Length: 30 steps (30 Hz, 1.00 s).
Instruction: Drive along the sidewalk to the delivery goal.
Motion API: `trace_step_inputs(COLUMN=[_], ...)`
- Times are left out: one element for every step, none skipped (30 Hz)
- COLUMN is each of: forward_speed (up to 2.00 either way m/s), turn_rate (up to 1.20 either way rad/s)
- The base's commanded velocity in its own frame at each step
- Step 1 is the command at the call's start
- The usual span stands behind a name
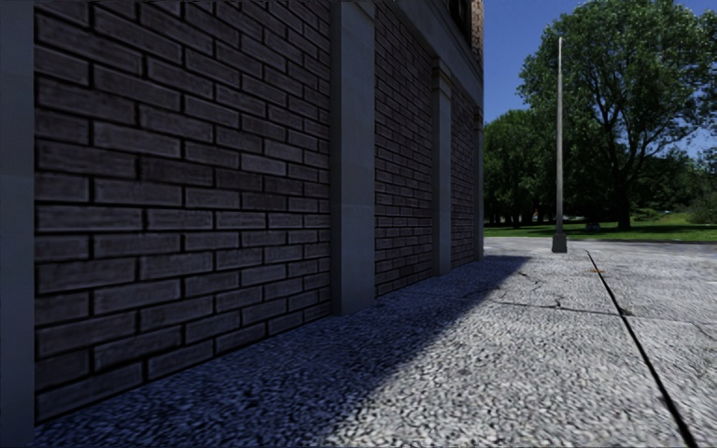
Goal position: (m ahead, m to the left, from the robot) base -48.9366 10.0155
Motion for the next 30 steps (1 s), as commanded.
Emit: trace_step_inputs(forward_speed=[0.00,0.00,0.00,0.00,0.00,0.00,0.00,0.00,0.00,0.00,0.00,0.00,0.00,0.00,0.00,0.00,0.00,0.00,0.00,0.00,0.00,0.00,0.00,0.00,0.00,0.00,0.00,0.00,0.00,0.00], turn_rate=[-0.91,-0.90,-0.87,-0.84,-0.71,-0.52,-0.15,-0.12,-0.12,-0.11,-0.11,-0.11,-0.11,-0.11,-0.11,-0.10,-0.10,-0.10,-0.10,-0.12,-0.61,-1.01,-1.20,-1.20,-1.20,-1.20,-1.14,0.00,0.00,0.00])
